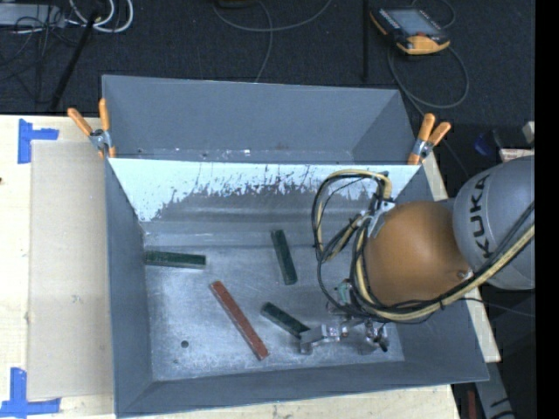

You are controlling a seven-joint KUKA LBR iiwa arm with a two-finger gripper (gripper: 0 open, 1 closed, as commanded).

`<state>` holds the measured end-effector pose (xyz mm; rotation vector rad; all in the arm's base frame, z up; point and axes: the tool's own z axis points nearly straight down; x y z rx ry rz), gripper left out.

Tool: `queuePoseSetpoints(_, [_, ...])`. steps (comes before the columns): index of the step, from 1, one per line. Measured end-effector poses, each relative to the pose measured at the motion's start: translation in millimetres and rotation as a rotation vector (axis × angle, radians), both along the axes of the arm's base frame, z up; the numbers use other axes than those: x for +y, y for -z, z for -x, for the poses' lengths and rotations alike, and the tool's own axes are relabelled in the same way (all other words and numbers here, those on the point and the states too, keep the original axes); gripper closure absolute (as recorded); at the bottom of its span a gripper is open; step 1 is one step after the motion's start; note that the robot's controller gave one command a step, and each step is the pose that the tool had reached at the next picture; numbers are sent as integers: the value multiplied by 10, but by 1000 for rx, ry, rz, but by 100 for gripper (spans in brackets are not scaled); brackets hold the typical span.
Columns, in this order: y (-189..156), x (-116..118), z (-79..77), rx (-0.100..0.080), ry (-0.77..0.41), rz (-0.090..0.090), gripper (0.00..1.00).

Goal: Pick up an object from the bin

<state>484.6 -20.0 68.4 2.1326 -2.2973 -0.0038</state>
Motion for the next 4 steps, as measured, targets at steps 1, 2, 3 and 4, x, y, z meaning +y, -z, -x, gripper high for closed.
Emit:
queuePoseSetpoints(1, [-159, 583, -69, -6, 449, -5, 0])
queuePoseSetpoints(2, [-337, 326, -690, -11, 616, -2, 0])
queuePoseSetpoints(3, [-58, 1036, 45, -15, 624, -7, 0])
queuePoseSetpoints(4, [-441, 478, -196, -12, 655, -1, 0])
